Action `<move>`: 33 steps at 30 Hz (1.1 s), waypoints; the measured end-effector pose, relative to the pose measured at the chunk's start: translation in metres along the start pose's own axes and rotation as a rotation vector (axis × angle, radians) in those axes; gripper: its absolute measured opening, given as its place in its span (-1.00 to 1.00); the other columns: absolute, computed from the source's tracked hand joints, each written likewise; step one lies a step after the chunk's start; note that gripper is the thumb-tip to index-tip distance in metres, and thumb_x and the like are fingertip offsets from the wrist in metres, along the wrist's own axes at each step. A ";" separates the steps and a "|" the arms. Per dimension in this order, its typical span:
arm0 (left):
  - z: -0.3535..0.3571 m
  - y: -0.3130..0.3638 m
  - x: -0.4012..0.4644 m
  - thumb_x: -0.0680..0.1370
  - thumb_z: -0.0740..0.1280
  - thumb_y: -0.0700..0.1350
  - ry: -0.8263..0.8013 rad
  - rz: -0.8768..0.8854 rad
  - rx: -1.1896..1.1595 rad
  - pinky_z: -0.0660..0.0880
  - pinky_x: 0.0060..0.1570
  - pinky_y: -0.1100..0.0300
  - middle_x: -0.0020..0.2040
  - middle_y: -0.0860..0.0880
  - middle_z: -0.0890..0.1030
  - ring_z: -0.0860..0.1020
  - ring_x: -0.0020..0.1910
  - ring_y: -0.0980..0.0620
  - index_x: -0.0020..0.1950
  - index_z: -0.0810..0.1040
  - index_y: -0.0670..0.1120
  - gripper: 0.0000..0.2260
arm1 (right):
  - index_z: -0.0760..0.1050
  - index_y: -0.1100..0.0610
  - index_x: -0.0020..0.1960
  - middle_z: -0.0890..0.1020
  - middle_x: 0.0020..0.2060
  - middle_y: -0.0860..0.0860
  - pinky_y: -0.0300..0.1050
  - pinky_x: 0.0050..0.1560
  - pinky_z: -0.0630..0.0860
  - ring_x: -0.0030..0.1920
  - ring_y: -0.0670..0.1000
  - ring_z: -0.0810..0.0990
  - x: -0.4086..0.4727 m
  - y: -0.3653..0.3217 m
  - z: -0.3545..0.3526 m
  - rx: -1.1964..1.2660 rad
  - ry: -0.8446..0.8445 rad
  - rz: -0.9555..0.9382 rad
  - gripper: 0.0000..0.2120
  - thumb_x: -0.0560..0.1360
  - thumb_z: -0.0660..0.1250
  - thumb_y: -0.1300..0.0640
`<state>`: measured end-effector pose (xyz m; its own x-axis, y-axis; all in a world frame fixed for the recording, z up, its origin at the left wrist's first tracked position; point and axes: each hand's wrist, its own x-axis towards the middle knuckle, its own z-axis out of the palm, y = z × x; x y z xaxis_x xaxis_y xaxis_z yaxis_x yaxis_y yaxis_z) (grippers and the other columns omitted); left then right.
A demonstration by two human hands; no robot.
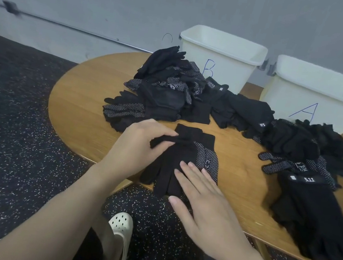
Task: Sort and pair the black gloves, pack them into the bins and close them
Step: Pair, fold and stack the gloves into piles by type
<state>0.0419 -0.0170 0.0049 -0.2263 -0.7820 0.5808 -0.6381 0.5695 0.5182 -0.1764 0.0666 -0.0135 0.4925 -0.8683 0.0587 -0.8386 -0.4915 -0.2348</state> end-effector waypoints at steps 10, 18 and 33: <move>-0.014 0.011 -0.037 0.48 0.58 -0.16 -0.026 0.013 0.003 0.58 0.04 0.10 -0.02 0.04 0.74 0.64 -0.02 0.06 0.09 0.75 -0.12 -0.80 | 0.15 -0.07 0.65 0.09 0.64 -0.17 -0.23 0.60 -0.21 0.62 -0.25 -0.15 0.001 0.001 0.004 0.026 0.082 0.007 -0.34 0.67 -0.17 -0.35; -0.002 0.014 -0.043 0.52 0.55 -0.08 -0.060 -0.002 0.035 0.53 0.07 -0.01 0.01 0.07 0.73 0.61 -0.02 0.01 0.09 0.74 -0.11 -0.81 | 0.26 -0.06 0.61 0.23 0.61 -0.14 -0.30 0.55 -0.21 0.56 -0.30 -0.08 0.000 0.002 0.006 0.029 0.139 0.013 -0.42 0.68 -0.03 -0.27; 0.006 0.011 -0.041 0.66 0.34 0.03 -0.158 -0.098 0.114 0.30 0.38 0.01 0.37 0.07 0.58 0.45 0.35 0.04 0.31 0.66 -0.01 -0.73 | 0.52 0.09 0.36 0.51 0.33 -0.09 -0.02 0.39 0.43 0.34 -0.10 0.44 0.002 -0.007 0.007 0.161 0.418 0.179 -0.55 0.66 0.11 -0.15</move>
<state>0.0401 0.0200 -0.0168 -0.2654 -0.8673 0.4210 -0.7397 0.4633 0.4881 -0.1681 0.0691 -0.0186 0.1799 -0.9069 0.3811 -0.8386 -0.3439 -0.4225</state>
